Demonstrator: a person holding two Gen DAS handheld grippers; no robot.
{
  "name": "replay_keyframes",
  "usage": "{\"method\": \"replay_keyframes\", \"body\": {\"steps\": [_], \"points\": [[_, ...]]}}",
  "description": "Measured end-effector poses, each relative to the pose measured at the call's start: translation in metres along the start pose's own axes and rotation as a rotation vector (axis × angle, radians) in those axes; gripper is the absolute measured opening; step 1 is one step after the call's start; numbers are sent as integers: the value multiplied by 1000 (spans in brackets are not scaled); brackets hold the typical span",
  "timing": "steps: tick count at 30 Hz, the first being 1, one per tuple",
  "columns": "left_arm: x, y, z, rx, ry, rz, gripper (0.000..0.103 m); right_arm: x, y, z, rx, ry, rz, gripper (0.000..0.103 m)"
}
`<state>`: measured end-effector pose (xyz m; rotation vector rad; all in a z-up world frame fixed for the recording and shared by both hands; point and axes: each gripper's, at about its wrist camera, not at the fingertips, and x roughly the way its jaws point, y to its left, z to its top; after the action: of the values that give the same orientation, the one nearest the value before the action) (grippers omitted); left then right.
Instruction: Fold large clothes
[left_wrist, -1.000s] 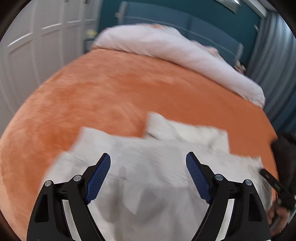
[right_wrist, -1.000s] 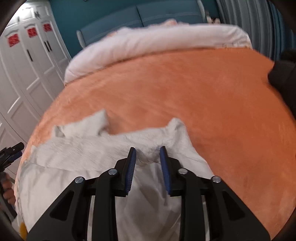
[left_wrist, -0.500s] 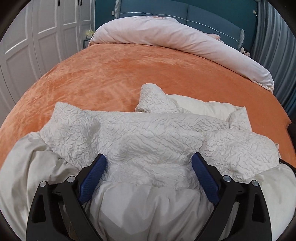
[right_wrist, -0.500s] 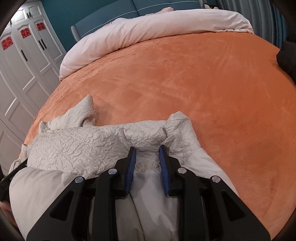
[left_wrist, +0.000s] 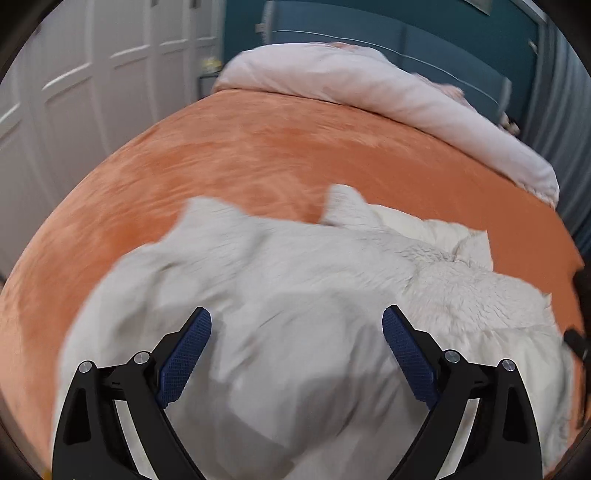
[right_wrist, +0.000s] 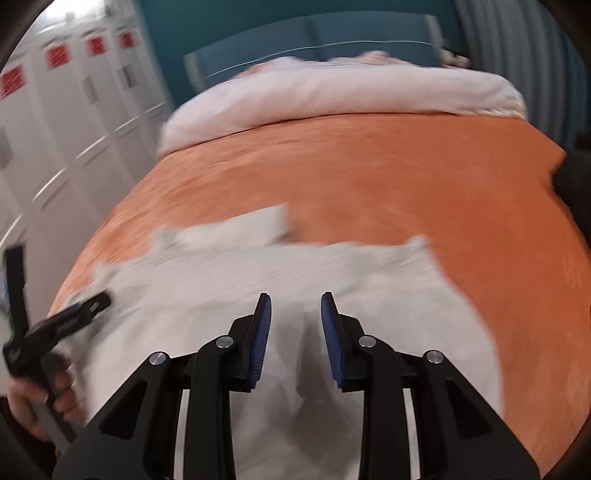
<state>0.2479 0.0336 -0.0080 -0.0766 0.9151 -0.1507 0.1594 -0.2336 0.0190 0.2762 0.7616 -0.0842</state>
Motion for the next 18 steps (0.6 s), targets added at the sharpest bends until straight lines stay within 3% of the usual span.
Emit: {"method": "replay_keyframes", "body": {"steps": [5,9,12,15,18], "points": [[-41,56,-14,-116,14,45,92,-9,73,-14,-98,45,83,28],[-59,92,-36,-145,53,104,92,15,113,-24,-165,113,71,28],[-70,109,-52,-162,73,114,92,47,126,-46,-188,196,26,28],[-77,118,-66,-176,94,110,92,56,130,-65,-249,164,-34,28],[-80,124,-73,-179,101,107,92,52,129,-58,-224,190,-32,28]]}}
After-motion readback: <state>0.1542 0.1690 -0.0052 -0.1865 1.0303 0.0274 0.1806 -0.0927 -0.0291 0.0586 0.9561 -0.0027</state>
